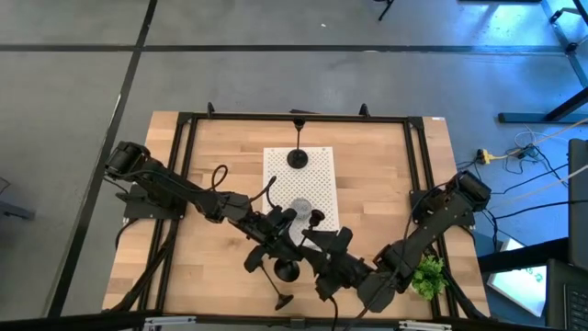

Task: Pick & Place candle stick holders
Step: Put the top black candle holder on the shelf

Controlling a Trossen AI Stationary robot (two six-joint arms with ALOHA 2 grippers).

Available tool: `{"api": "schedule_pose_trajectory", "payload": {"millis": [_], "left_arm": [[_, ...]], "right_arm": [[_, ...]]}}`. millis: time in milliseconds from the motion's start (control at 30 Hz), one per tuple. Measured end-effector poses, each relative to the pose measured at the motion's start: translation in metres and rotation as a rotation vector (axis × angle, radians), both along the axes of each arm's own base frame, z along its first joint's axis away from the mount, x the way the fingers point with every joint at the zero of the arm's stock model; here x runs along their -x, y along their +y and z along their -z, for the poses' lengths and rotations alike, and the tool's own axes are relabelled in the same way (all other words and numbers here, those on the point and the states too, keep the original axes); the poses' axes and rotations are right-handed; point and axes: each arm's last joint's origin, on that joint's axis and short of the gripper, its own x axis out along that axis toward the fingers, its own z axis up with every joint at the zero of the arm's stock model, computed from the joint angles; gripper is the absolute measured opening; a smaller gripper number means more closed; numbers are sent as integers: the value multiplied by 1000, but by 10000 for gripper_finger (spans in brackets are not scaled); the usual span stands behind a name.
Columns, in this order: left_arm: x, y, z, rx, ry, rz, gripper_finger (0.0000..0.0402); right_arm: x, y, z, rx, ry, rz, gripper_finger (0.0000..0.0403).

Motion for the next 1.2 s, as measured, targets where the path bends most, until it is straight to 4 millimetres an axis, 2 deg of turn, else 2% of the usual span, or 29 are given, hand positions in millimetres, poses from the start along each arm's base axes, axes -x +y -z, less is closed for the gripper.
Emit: {"api": "schedule_pose_trajectory", "payload": {"millis": [133, 200, 467, 600, 833, 900, 1000, 1100, 1200], "left_arm": [[0, 0, 0, -4, -3, 4, 8], [-1, 2, 3, -46, -3, -28, 8], [0, 0, 2, -45, -22, -15, 8], [0, -1, 0, -57, -47, -15, 8], [14, -5, -20, -176, -182, -40, 8], [23, -9, -28, -255, -228, -83, 8], [36, -15, -39, -357, -248, -202, 8], [46, -23, -42, -427, -242, -278, 8], [52, -30, -44, -460, -257, -270, 8]], "right_arm": [[5, 6, -1, -41, -24, -19, 354], [9, 12, -7, -141, -87, -66, 358], [28, 30, -9, -174, -113, -97, 360], [41, 43, -13, -265, -168, -143, 360], [60, 58, -20, -370, -222, -204, 360], [61, 54, -23, -439, -244, -201, 360], [61, 37, -32, -570, -219, -256, 360], [60, 16, -39, -722, -52, -444, 359], [57, -5, -43, -814, 68, -601, 350]]}}
